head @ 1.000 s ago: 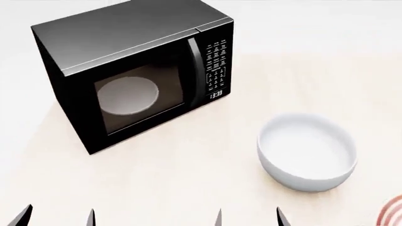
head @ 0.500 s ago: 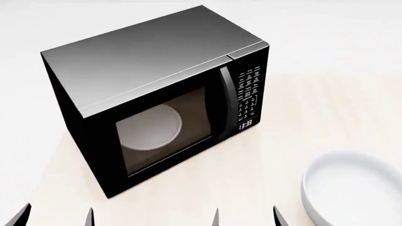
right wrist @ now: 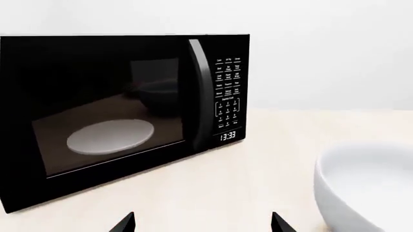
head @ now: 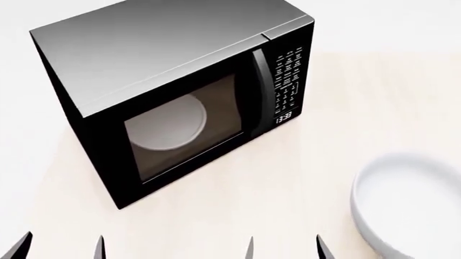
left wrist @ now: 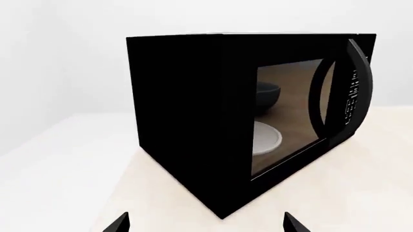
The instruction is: Open the microwave.
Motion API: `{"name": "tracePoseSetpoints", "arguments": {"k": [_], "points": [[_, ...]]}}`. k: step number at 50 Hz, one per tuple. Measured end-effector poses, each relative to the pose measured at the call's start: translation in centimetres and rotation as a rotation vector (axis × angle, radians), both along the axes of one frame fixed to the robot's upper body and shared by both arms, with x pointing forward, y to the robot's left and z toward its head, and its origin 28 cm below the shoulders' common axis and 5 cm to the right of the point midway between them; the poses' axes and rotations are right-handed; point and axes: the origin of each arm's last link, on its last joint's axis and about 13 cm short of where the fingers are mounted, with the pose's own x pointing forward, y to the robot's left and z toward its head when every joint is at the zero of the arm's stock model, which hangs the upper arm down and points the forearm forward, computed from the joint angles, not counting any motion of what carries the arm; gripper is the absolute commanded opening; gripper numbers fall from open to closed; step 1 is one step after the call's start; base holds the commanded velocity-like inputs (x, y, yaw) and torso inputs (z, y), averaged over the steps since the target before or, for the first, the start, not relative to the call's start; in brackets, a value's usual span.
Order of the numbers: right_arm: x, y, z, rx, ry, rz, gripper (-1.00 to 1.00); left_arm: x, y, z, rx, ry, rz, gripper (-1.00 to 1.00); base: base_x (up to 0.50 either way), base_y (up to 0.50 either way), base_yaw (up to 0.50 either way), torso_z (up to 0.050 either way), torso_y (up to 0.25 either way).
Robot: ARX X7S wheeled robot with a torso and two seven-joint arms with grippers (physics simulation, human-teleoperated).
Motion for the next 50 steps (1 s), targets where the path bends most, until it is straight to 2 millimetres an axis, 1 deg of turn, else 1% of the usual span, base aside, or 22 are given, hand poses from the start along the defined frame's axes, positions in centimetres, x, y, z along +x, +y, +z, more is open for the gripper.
{"name": "tracePoseSetpoints", "arguments": {"k": [11,19,24,36,50], "points": [[-0.1,0.1,0.1,0.003,-0.003,0.003,1.0,-0.1,0.0,0.0,0.0,-0.001,0.001,1.0,0.0,0.0,0.0,0.011,-0.216],[0.0,0.2,0.2,0.015,-0.01,0.015,1.0,-0.1,0.1,0.0,-0.009,0.0,0.003,1.0,0.0,0.0,0.0,0.002,-0.009],[0.3,0.2,0.9,0.013,-0.021,0.027,1.0,-0.2,0.1,0.0,-0.014,0.0,0.002,1.0,0.0,0.0,0.0,0.0,0.0],[2.7,-0.4,3.9,-0.02,-0.045,0.055,1.0,-0.3,0.2,0.2,-0.025,-0.004,0.002,1.0,0.0,0.0,0.0,0.0,0.0],[6.4,-1.5,7.2,-0.079,-0.04,0.088,1.0,-0.5,0.3,0.5,-0.029,-0.01,0.004,1.0,0.0,0.0,0.0,0.0,0.0]]}}
